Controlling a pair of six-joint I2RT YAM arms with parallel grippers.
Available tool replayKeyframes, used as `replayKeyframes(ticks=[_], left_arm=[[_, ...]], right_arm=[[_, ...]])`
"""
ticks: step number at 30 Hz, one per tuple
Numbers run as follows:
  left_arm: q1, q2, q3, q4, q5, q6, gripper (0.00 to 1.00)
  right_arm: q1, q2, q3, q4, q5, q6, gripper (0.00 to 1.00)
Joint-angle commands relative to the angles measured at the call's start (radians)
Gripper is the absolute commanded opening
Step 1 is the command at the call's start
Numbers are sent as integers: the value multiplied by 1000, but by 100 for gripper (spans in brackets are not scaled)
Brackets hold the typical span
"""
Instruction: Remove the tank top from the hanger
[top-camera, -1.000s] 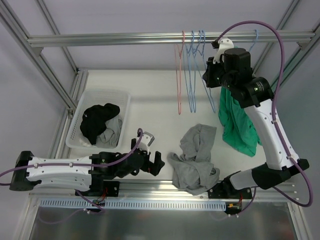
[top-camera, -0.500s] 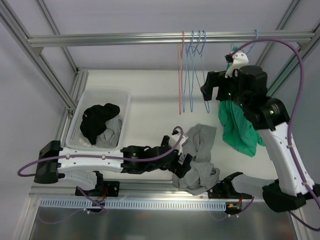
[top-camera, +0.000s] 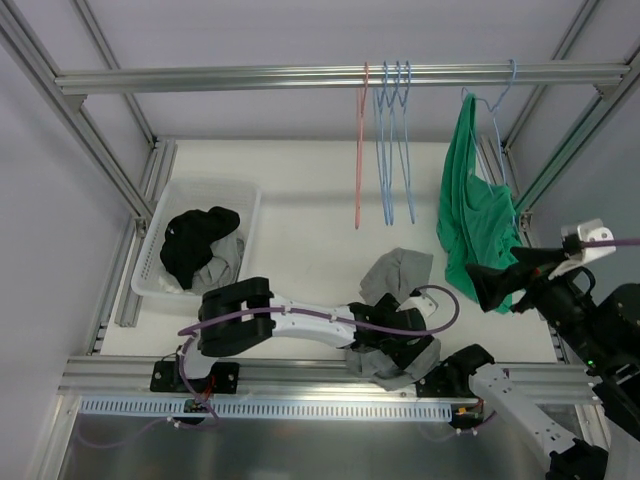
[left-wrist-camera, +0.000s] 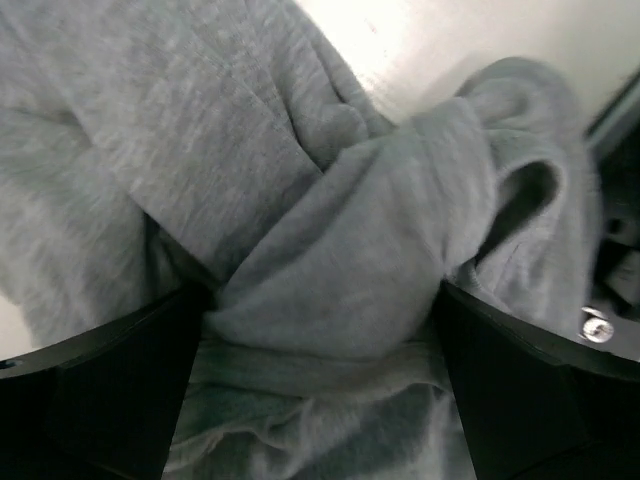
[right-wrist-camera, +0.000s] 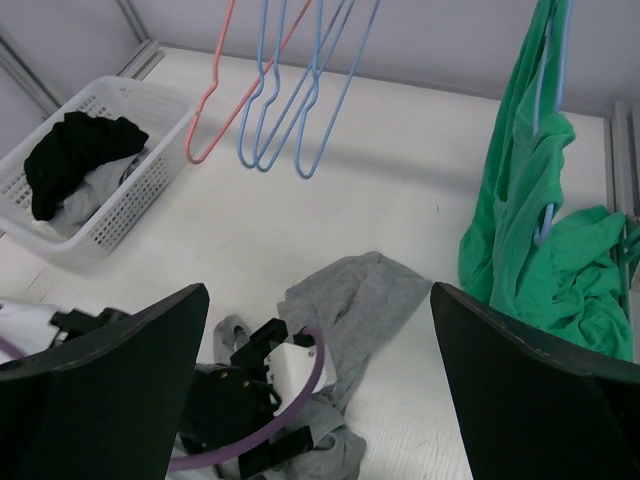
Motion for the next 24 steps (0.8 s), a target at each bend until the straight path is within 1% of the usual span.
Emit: replayKeyframes(ticks=[1, 2, 3, 4, 5, 6, 7, 8, 9, 10, 11, 12, 14, 15, 16, 17, 18, 19, 20, 22, 23, 24], left_arm=[[-6, 54, 65, -75, -6, 3, 99], [-6, 62, 56, -84, -20, -7, 98], [-6, 77, 48, -95, -26, -27, 86], [-6, 85, 38, -100, -37, -37, 77], [-6, 92, 16, -106, -62, -46, 65], [-5, 115, 7, -112, -69, -64, 50], [-5, 129, -1, -138, -76, -76, 20], [-2, 137, -13, -156, -83, -96, 4], [4, 132, -25, -179, -101, -151, 0], [6, 114, -47, -204, -118, -184, 0], [8, 85, -108, -212, -143, -216, 0], [9, 1, -143, -221, -207, -289, 0], [14, -108, -250, -276, -288, -368, 0], [17, -225, -277, -307, -330, -441, 0], [26, -287, -298, -345, -408, -474, 0], [29, -344, -323, -379, -445, -494, 0], [32, -459, -326, -435, -482, -517, 0], [37, -516, -332, -449, -543, -512, 0], [41, -618, -331, -462, -569, -488, 0], [67, -709, -325, -483, -600, -459, 0], [105, -751, -318, -491, -617, -448, 0], [127, -835, -317, -500, -622, -427, 0]], right_arm=[[-4, -41, 2, -71, -89, -11, 99], [-5, -65, 9, -76, -112, -7, 100], [-4, -76, 16, -81, -127, 1, 99], [-4, -87, 30, -82, -147, 5, 100], [-4, -105, 38, -82, -178, 12, 100], [-5, -114, 44, -81, -192, 16, 100], [-4, -124, 52, -78, -208, 25, 100], [-4, -134, 64, -76, -230, 31, 100], [-5, -139, 68, -76, -235, 35, 99], [-4, -144, 71, -76, -238, 35, 100], [-4, -147, 73, -76, -236, 32, 99], [-5, -156, 68, -76, -233, 33, 99], [-4, -167, 59, -75, -238, 33, 99], [-5, -176, 44, -70, -242, 35, 99], [-5, -180, 33, -65, -245, 38, 99], [-5, -187, 23, -59, -247, 41, 99], [-4, -191, 0, -47, -247, 42, 99], [-4, -202, -11, -44, -247, 44, 100], [-4, -205, -20, -33, -245, 45, 99], [-4, -216, -42, -27, -245, 50, 100], [-5, -219, -47, -24, -245, 51, 100], [-5, -220, -50, -21, -247, 53, 100]])
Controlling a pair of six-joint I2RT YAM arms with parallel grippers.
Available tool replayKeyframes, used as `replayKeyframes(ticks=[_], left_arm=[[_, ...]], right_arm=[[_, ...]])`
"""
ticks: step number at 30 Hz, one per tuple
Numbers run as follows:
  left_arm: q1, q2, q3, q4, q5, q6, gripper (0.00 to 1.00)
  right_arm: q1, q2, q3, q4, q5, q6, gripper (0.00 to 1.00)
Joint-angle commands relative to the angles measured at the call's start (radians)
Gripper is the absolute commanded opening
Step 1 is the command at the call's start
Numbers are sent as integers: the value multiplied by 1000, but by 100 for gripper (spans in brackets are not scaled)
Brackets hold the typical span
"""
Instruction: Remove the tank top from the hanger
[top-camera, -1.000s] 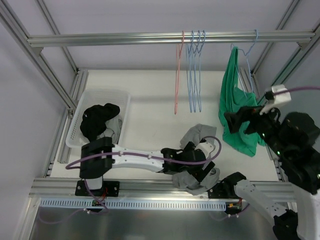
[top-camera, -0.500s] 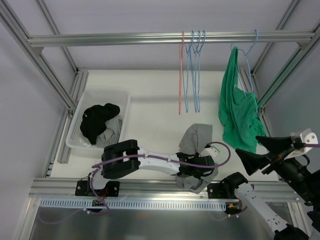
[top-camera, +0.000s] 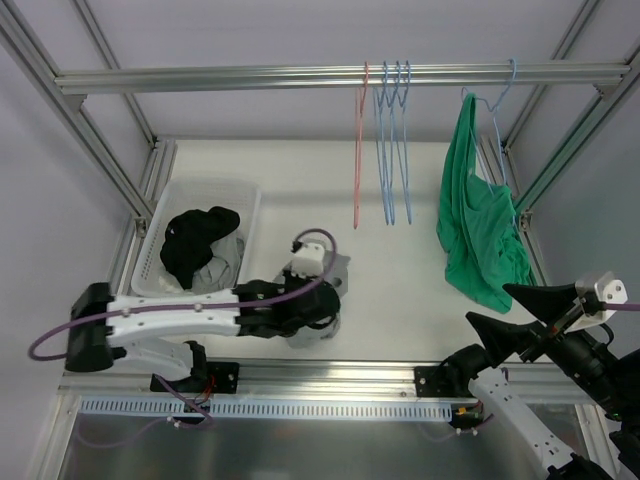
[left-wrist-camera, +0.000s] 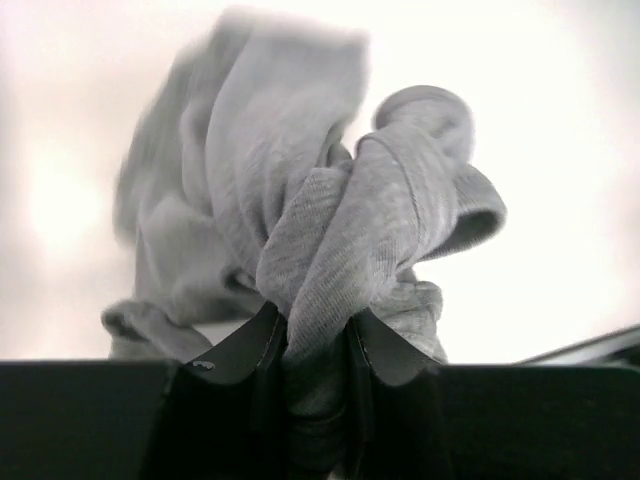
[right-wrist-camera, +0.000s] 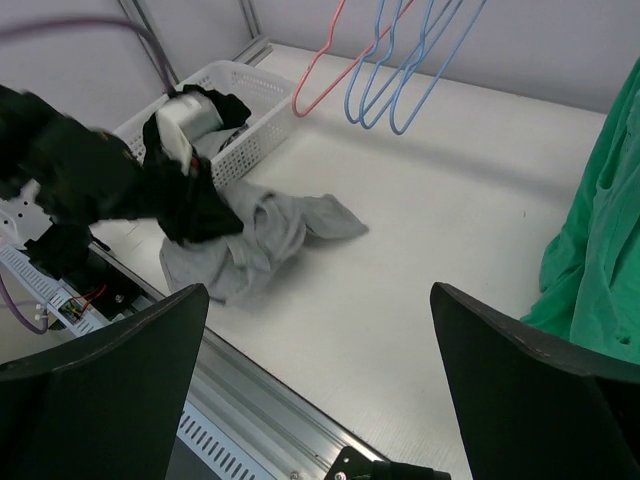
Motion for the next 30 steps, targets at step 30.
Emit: replayKeyframes(ticks=[30], left_arm=[[1152, -255, 343, -149, 554, 409, 0]], right_arm=[[-3, -10, -72, 103, -47, 15, 100]])
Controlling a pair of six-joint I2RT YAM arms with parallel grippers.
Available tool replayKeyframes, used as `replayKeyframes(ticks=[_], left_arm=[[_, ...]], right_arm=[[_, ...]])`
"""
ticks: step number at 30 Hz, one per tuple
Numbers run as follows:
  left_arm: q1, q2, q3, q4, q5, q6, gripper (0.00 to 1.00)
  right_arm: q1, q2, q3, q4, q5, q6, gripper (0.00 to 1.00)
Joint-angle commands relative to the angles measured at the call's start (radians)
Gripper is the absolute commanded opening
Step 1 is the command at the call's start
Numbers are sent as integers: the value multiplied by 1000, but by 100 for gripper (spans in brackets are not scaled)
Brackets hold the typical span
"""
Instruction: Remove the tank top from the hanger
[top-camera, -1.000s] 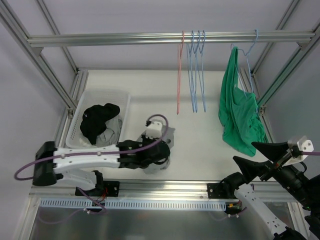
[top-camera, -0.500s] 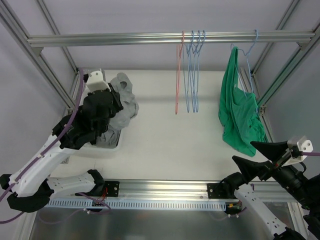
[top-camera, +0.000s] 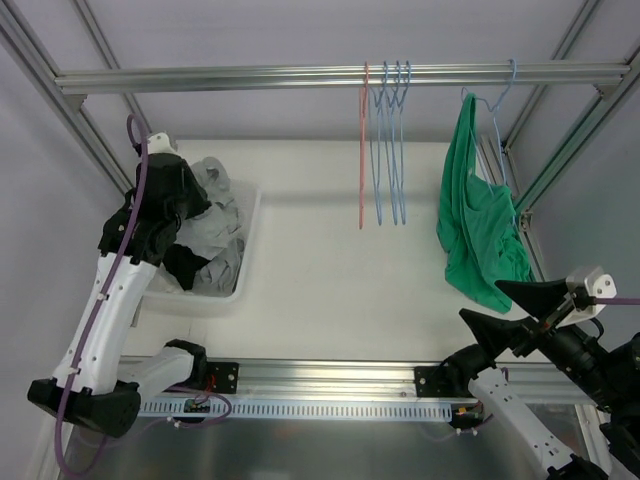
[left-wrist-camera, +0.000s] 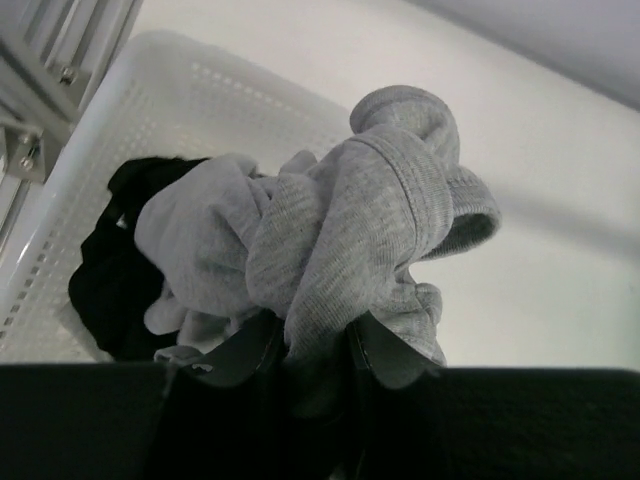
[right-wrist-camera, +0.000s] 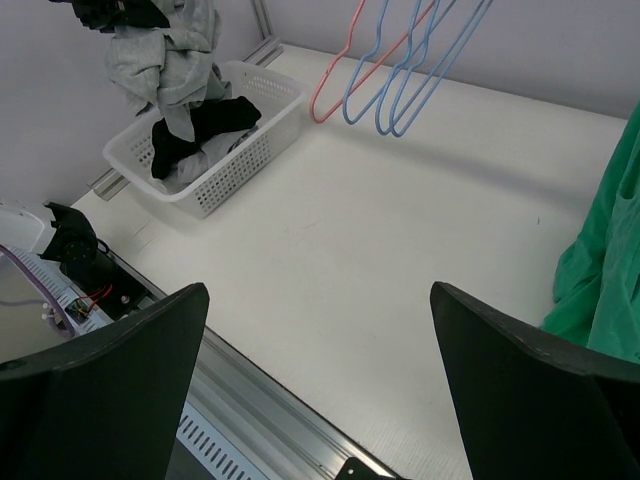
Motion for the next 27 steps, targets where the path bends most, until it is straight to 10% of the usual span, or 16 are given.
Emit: replayKeyframes(ticks=[1, 14, 21, 27], left_arm=[[145, 45, -63, 9, 229, -28, 0], [299, 369, -409, 118, 151, -260, 0], [299, 276, -525, 148, 73, -304, 0], [301, 36, -486, 122, 83, -261, 43]], right_arm=[[-3, 2, -24, 53, -25, 8, 99], [-1, -8, -110, 107, -65, 15, 99], [-3, -9, -106, 104, -75, 11, 99], [-3, 18, -92, 107, -88, 17, 99]])
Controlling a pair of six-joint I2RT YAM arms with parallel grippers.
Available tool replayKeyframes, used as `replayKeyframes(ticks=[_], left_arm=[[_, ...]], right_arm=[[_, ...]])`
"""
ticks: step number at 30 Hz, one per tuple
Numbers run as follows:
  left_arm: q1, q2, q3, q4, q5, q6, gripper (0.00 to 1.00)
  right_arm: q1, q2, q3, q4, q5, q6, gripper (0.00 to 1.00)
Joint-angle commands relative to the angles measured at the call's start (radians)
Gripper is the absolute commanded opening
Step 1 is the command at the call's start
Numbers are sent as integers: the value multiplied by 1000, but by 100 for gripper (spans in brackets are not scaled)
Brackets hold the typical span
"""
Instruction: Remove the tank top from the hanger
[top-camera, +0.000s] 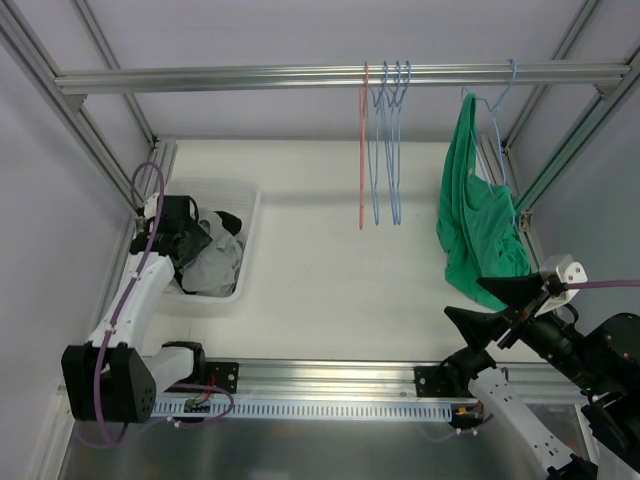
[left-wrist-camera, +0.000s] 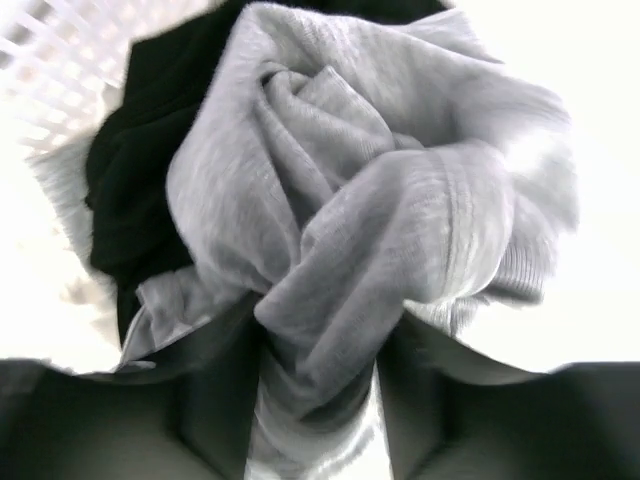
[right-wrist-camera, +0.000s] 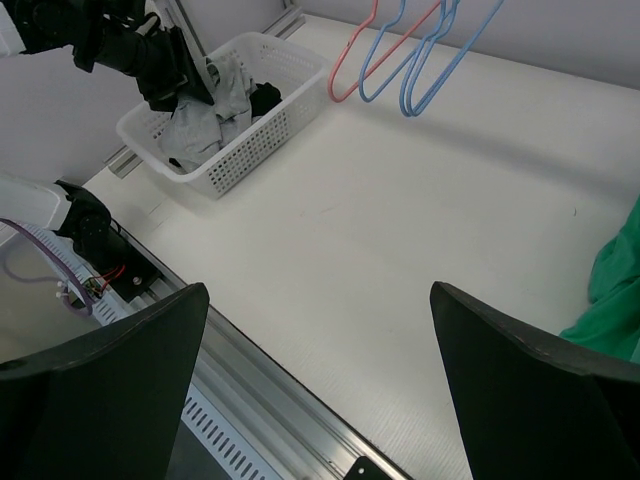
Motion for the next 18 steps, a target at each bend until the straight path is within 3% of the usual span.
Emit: replayKeyframes(ticks=[1, 4, 5, 8, 12, 13, 15, 18], left_arm=[[2, -124, 43, -58, -35, 16, 47], [2, -164, 110, -103, -24, 38, 61], [2, -170, 127, -123, -23, 42, 79], [2, -204, 182, -150, -4, 64, 99], [1, -278, 273, -166, 156, 146, 99], [-1, -310, 288, -163, 332, 173, 99], [-10, -336, 319, -170, 520, 249, 99], [-79, -440, 281, -183, 681, 304, 99]], right_arm=[[-2, 24, 24, 46, -25, 10, 99], [-2, 62, 39, 11, -7, 5, 100], [-2, 77, 53, -1, 6, -1, 100], [-3, 117, 58, -15, 88, -4, 99], [-2, 214, 168, -72, 266, -48, 99], [-2, 282, 202, -87, 324, -57, 100], [-2, 358, 272, -126, 397, -93, 99], [-5, 501, 406, -149, 614, -131, 99]])
